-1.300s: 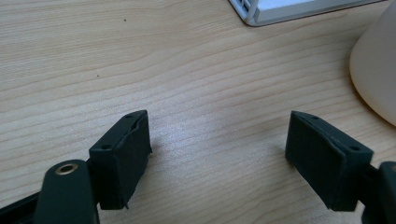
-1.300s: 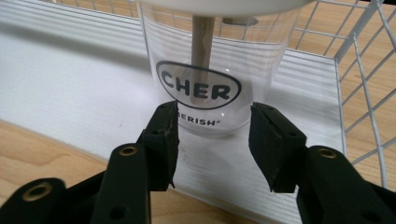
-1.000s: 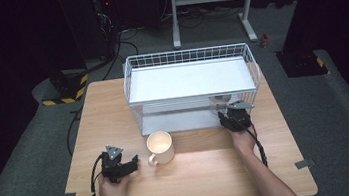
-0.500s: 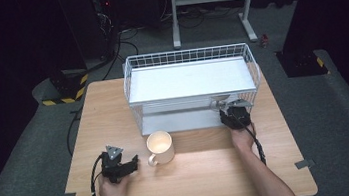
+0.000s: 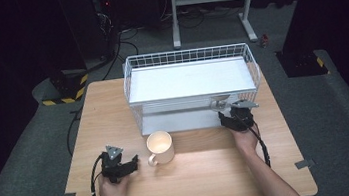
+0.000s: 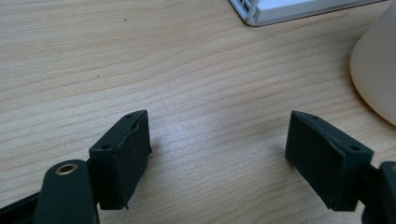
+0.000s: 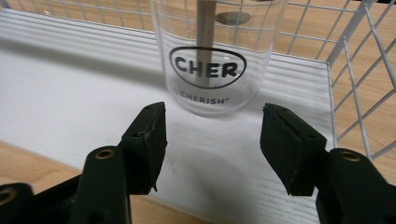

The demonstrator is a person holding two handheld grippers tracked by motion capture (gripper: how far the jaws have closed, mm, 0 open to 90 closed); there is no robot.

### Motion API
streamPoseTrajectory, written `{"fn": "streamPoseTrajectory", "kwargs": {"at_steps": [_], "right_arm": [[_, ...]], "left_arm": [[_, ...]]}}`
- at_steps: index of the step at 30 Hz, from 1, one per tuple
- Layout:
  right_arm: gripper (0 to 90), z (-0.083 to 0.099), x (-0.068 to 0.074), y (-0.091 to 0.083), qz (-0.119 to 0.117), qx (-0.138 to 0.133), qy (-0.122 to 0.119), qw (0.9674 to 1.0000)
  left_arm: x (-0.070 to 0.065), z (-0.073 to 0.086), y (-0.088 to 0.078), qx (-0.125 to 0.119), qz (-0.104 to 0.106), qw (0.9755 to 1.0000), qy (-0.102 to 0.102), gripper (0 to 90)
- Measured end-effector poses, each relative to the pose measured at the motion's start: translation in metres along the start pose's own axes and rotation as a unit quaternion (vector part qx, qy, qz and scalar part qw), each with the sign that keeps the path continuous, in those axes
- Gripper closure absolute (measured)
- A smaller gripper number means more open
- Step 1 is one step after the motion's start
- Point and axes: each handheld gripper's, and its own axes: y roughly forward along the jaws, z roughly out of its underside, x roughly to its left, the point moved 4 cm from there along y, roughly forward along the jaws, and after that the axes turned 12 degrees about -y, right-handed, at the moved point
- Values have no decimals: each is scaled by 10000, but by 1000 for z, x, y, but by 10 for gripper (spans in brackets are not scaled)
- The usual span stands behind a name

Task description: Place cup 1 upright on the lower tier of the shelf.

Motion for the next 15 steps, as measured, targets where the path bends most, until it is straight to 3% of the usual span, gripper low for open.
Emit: {"fn": "streamPoseTrajectory", "kwargs": {"at_steps": [15], "right_arm": [[358,-1,2,-17,-212,-168,-95,9996]], "left_arm": [[0,0,0,3,-4,10000,-11,224]]}}
